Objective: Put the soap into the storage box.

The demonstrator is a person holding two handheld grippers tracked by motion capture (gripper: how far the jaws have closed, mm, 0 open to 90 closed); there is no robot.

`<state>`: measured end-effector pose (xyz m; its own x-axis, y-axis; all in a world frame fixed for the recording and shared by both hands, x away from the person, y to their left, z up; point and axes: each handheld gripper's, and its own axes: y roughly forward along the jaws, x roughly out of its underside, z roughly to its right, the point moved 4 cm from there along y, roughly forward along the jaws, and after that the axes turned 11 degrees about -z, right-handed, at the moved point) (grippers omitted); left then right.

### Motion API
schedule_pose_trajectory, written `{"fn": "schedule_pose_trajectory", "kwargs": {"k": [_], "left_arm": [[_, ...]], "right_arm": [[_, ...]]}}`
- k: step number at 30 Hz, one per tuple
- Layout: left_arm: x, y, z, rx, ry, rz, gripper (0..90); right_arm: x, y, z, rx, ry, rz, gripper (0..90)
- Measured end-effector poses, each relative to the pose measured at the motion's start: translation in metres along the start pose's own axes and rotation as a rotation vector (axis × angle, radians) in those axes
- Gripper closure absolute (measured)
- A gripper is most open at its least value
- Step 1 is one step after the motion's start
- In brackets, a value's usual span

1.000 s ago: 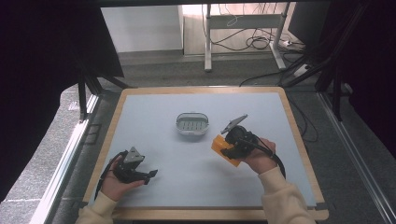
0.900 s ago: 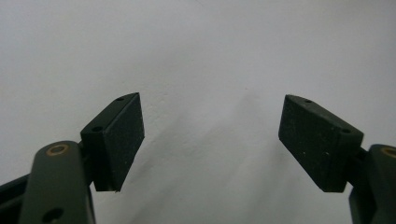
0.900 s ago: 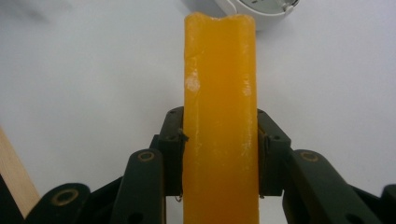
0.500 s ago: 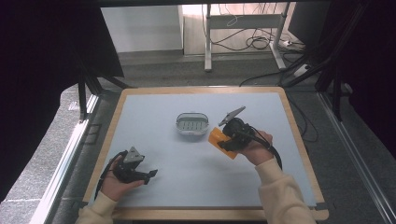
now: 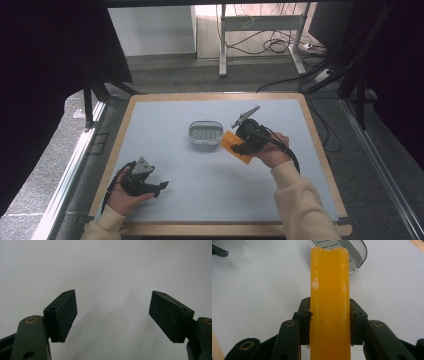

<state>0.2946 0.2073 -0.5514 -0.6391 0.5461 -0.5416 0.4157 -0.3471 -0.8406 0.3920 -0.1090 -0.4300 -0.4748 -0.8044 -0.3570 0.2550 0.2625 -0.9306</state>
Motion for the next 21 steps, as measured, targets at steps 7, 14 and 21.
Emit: {"fn": "schedule_pose_trajectory", "kwargs": {"k": [7,14,21], "left_arm": [[0.0,0.001,-0.001,-0.003,-0.008,0.0,22.5],[0.0,0.001,-0.001,-0.002,-0.008,0.003,22.5],[0.0,0.001,-0.001,-0.001,-0.008,0.002,22.6]], "right_arm": [[-0.008,0.001,0.005,-0.009,-0.002,-0.001,61.7],[-0.022,0.0,0.006,-0.012,-0.018,0.008,61.7],[-0.033,0.004,0.007,-0.027,-0.035,0.01,61.7]]}}
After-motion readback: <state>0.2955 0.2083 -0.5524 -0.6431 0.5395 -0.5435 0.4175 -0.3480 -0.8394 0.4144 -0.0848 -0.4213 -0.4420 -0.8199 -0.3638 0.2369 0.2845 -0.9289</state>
